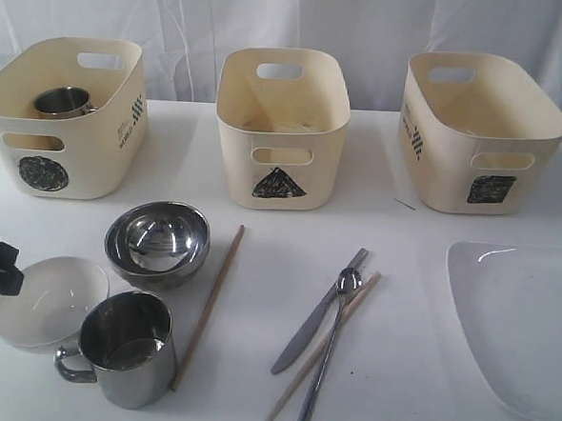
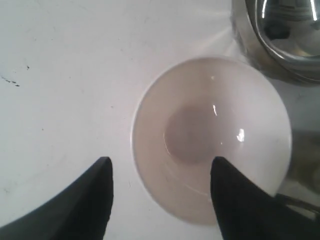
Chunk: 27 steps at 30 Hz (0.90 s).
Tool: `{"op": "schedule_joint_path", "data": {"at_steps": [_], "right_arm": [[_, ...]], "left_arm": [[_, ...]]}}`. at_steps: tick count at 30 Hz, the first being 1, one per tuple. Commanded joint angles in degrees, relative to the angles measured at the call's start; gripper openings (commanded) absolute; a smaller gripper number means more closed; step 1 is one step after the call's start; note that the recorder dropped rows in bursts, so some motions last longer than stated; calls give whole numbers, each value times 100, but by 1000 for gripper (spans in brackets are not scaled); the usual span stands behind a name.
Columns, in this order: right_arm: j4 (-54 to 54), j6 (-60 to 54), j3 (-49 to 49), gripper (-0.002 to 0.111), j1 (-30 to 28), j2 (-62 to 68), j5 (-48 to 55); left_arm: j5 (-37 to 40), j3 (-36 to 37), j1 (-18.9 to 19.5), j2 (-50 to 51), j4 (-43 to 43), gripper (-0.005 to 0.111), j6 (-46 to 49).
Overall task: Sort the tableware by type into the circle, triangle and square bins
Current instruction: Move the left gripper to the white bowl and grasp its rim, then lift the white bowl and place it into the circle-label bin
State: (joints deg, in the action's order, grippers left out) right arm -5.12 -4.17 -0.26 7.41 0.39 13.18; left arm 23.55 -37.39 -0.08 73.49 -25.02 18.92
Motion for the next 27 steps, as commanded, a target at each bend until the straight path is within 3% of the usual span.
{"op": "schedule_joint_path", "data": {"at_steps": [1,12,14,19,27], "right_arm": [[-18,-11,26,0,16,-39,-62],[-18,-11,26,0,16,-39,-62],[-18,-11,26,0,16,-39,-62],[-18,-11,26,0,16,-39,-62],[-18,-11,26,0,16,-39,-62]], "left_arm": [[-188,39,-3,404,-664,61,606],[-731,26,-3,1621,-1244,60,1284],[-731,2,-3,1671,-1244,50,1284],[-746,-22,-3,1405,-954,2,1284],[-478,-1031,-3,370,174,0,626]]}}
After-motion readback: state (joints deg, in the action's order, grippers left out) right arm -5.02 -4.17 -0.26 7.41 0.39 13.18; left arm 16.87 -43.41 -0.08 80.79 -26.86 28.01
